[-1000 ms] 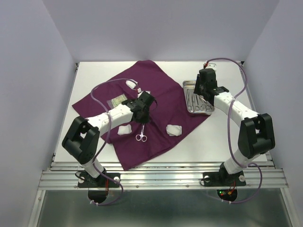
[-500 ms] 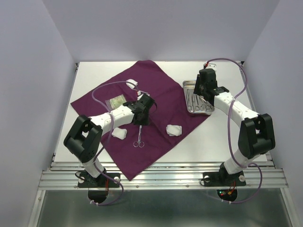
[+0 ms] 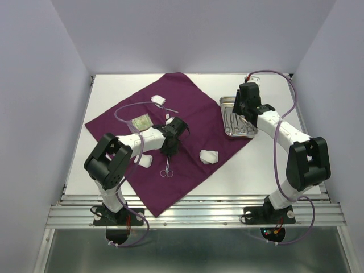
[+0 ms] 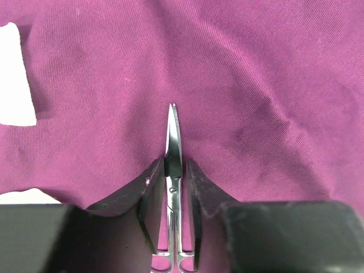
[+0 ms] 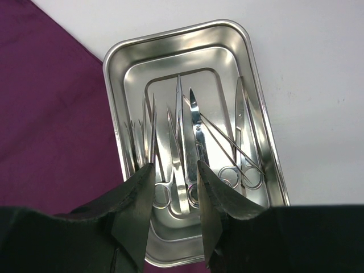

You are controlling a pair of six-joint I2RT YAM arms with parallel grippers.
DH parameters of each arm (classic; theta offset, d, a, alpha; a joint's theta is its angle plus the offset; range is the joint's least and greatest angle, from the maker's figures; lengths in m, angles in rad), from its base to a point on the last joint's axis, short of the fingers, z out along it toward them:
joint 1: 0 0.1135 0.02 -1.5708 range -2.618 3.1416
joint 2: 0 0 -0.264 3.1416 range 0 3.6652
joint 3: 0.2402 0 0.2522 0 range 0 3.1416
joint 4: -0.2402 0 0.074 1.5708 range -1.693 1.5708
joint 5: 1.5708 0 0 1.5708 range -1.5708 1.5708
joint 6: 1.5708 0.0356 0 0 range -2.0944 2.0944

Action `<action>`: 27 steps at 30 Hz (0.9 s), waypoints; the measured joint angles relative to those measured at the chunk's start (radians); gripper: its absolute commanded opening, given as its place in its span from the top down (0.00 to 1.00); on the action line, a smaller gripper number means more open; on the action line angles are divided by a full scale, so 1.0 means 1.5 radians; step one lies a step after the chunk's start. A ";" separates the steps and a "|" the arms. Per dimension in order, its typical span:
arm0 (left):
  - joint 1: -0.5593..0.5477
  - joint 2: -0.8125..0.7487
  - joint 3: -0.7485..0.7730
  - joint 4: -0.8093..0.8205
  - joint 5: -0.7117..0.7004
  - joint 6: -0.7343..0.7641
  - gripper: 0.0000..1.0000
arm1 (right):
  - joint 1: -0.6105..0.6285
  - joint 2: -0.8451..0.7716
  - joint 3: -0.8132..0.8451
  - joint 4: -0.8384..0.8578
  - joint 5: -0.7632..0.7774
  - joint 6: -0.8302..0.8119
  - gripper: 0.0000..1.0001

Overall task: Prepare the surgical pack
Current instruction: Pick up the medical item from the surgical kit, then place the medical item in the surgical kit.

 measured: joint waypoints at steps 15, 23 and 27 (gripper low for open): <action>0.001 -0.023 0.022 -0.048 -0.019 -0.005 0.83 | 0.000 0.000 0.000 -0.001 -0.001 0.000 0.59; 0.002 -0.046 0.101 -0.066 -0.007 0.001 0.84 | 0.000 0.000 -0.001 -0.001 -0.004 0.003 0.59; 0.006 -0.033 0.170 -0.071 0.005 0.001 0.84 | 0.000 -0.003 -0.009 -0.002 -0.004 0.005 0.59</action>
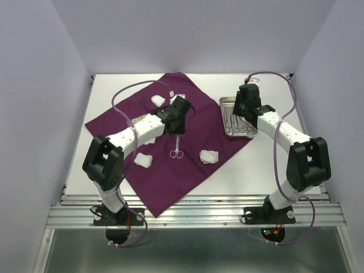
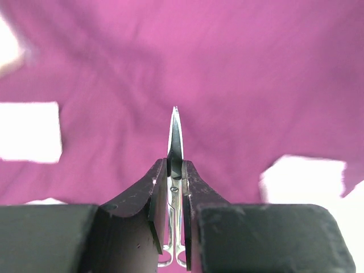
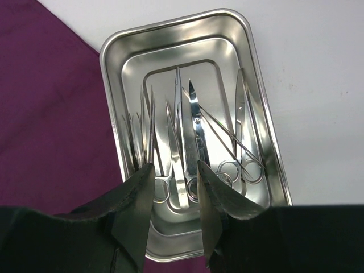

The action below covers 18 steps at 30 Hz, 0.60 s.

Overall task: Prepare the surgical pack
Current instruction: Place the medical item in the surgical kit.

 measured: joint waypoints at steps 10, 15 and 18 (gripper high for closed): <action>0.014 0.217 0.263 0.040 0.029 -0.018 0.76 | 0.000 -0.045 -0.022 -0.017 -0.001 0.014 0.58; 0.019 0.301 0.316 0.040 0.044 -0.038 0.50 | 0.006 -0.066 -0.030 -0.022 -0.008 0.029 0.58; 0.022 0.315 0.321 0.037 0.049 -0.045 0.50 | 0.024 -0.066 -0.032 -0.031 -0.009 0.042 0.58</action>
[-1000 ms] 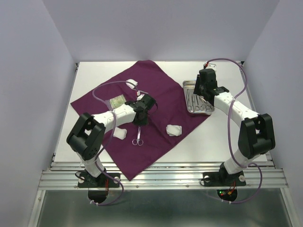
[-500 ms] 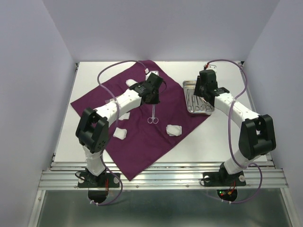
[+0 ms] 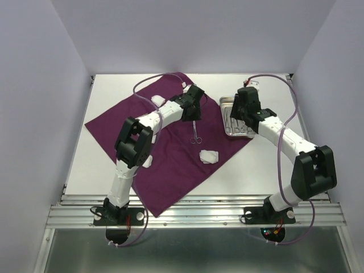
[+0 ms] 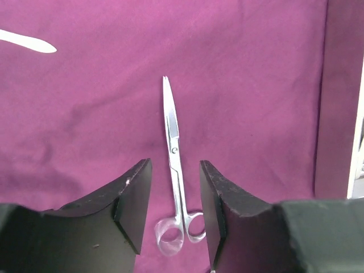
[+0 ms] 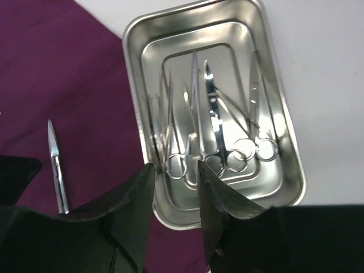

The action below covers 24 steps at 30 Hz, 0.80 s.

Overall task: Prepare the surgical pack
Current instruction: Place the medical item in the surgical kit, then pick up the medical item from the surgical kit.

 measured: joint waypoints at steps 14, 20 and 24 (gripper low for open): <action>0.204 -0.205 -0.152 0.045 0.008 0.020 0.50 | 0.210 0.223 0.111 -0.015 -0.009 0.047 0.58; 0.221 -0.207 -0.166 0.050 0.015 0.026 0.50 | 0.230 0.330 0.208 -0.022 -0.017 0.048 0.59; 0.216 -0.207 -0.183 0.051 0.024 0.030 0.51 | 0.232 0.363 0.228 -0.033 -0.022 0.048 0.60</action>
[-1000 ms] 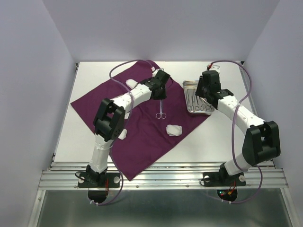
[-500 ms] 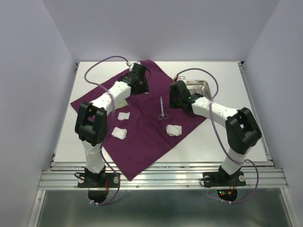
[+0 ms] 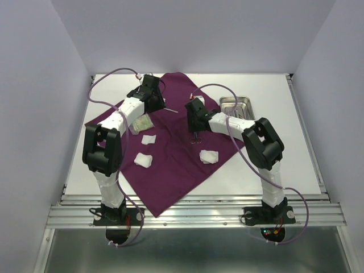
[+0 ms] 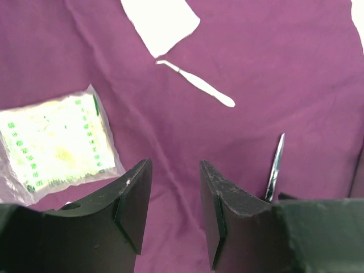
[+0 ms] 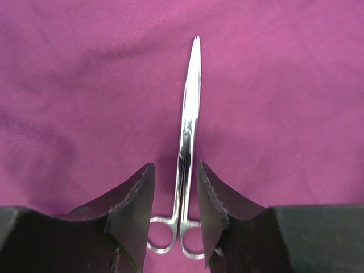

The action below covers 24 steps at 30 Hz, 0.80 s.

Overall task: Prepare the surgical pack
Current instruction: Pick up the medical item from the surgical kit.

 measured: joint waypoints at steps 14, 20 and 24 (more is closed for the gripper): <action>0.002 -0.004 -0.022 0.002 0.010 0.002 0.51 | 0.007 0.035 0.023 -0.010 -0.002 0.011 0.88; 0.002 -0.009 -0.036 0.010 0.015 0.002 0.51 | 0.008 0.034 0.023 -0.012 0.013 0.014 0.96; 0.002 -0.009 -0.040 0.011 0.020 0.002 0.51 | 0.011 0.019 0.023 -0.025 0.039 0.011 0.96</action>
